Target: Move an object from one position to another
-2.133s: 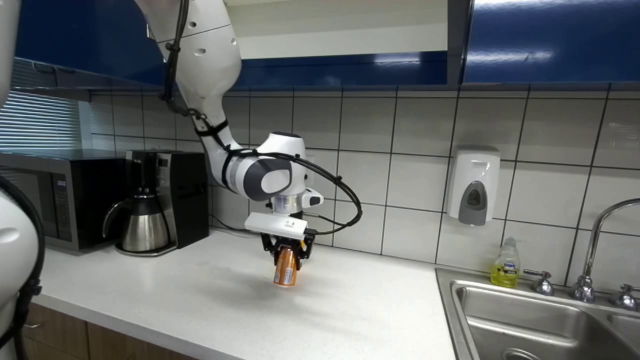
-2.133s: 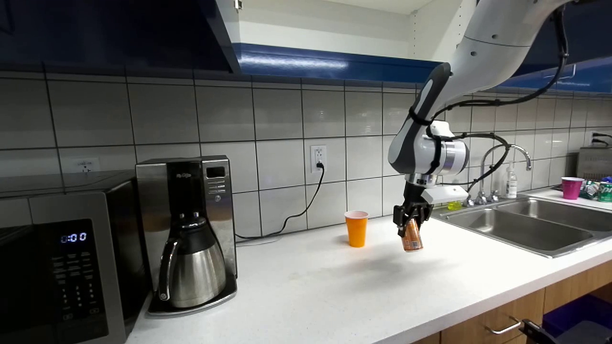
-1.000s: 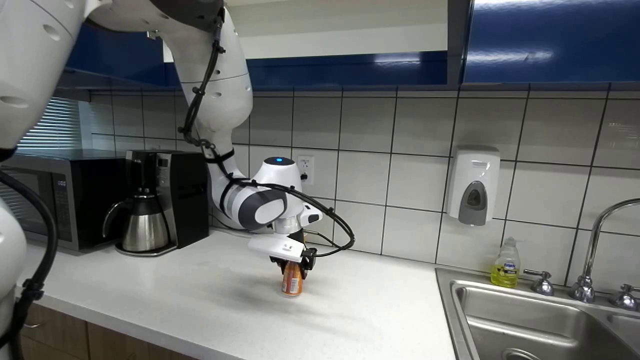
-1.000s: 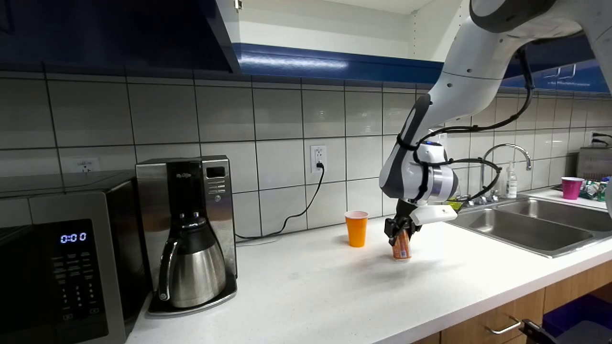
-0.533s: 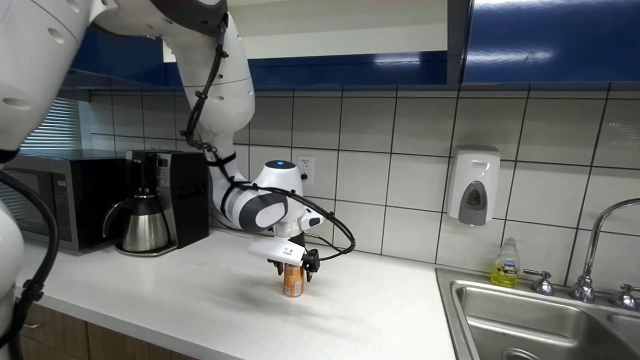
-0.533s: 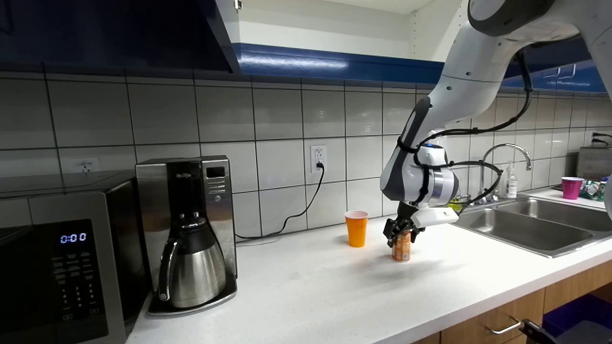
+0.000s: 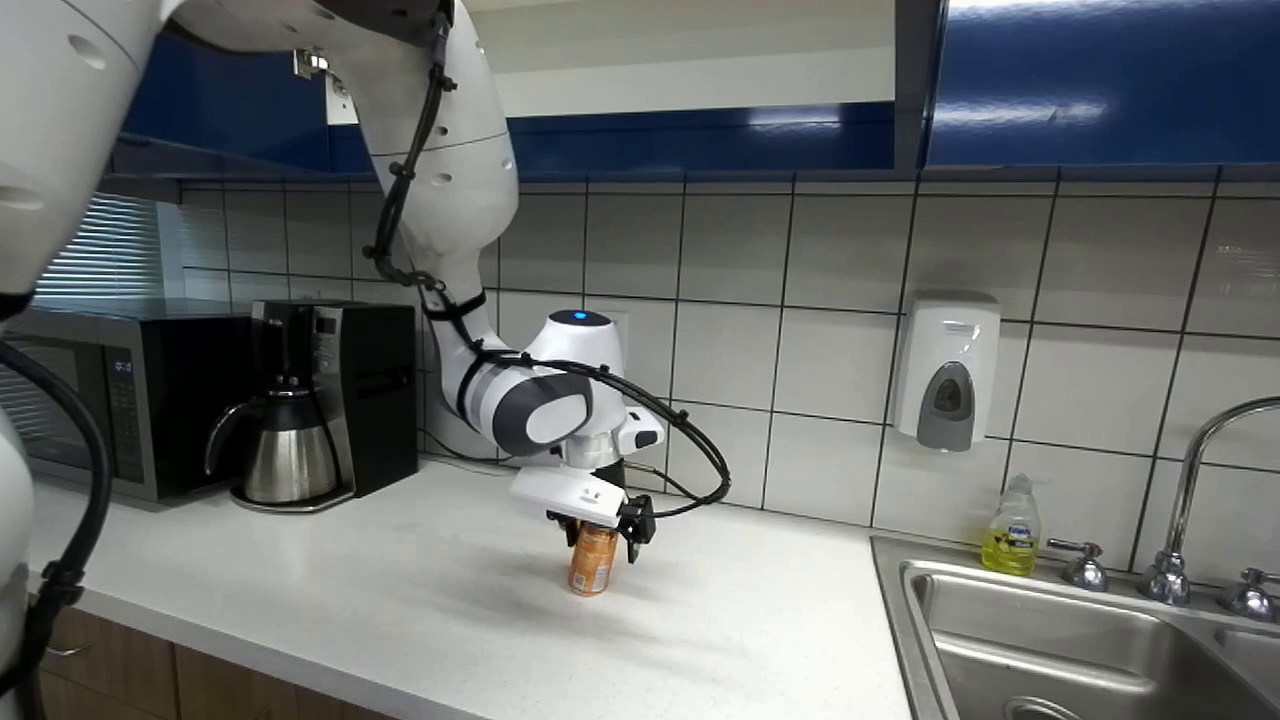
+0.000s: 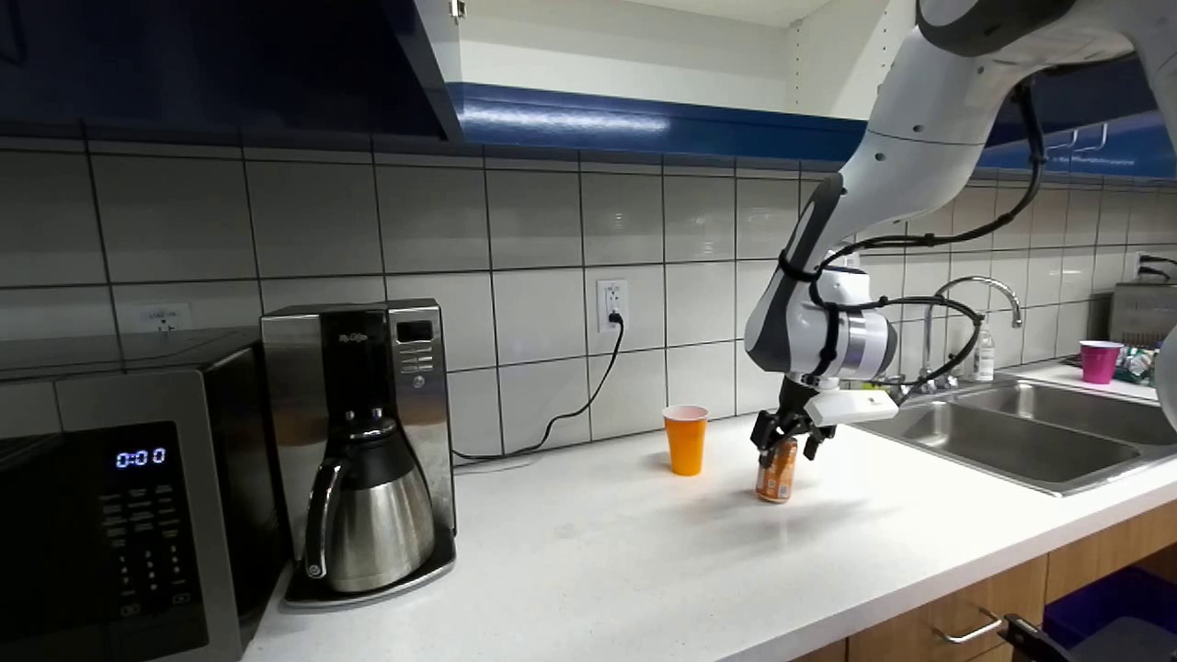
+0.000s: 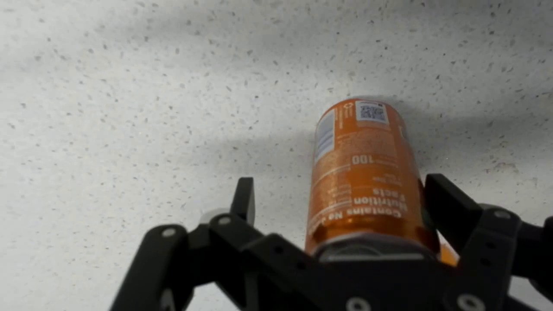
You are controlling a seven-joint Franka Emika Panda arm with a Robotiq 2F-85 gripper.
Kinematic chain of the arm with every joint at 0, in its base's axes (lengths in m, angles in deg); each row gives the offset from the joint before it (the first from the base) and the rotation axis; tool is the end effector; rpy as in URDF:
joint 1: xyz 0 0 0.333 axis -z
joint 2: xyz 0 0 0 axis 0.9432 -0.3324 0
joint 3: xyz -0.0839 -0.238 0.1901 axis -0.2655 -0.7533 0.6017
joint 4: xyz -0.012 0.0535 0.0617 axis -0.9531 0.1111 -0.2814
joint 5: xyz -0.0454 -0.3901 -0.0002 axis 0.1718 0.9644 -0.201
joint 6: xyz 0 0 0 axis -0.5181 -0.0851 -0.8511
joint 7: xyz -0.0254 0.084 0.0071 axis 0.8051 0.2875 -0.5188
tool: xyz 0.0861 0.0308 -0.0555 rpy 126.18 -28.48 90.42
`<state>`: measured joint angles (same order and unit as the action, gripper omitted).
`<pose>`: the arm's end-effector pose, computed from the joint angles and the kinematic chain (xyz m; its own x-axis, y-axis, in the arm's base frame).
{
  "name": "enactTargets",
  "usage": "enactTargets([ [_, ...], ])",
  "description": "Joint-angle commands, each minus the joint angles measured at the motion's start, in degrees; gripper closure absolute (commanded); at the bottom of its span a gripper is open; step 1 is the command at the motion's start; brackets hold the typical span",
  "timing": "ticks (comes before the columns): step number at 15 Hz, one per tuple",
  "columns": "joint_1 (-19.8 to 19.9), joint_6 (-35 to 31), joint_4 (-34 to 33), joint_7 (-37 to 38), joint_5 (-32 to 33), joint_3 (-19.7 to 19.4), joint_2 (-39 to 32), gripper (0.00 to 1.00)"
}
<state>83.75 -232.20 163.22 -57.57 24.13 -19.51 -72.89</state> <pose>0.5095 -0.1342 0.2053 0.9520 -0.0345 0.3040 -0.0390 -0.9992 0.0087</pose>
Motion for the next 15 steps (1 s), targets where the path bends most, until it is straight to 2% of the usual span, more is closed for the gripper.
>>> enactTargets([
  [1,0.6,4.9,1.7,-1.2,1.5,-1.6,4.4,0.0],
  [5,-0.8,7.2,1.6,-0.1,4.2,-4.0,4.9,0.0],
  [9,-1.5,8.4,1.5,0.3,6.3,-4.6,4.8,0.0],
  [10,0.7,8.3,1.6,2.0,8.8,-2.5,5.1,0.0],
  [15,1.2,9.0,1.1,2.0,10.9,-1.4,5.4,0.0],
])
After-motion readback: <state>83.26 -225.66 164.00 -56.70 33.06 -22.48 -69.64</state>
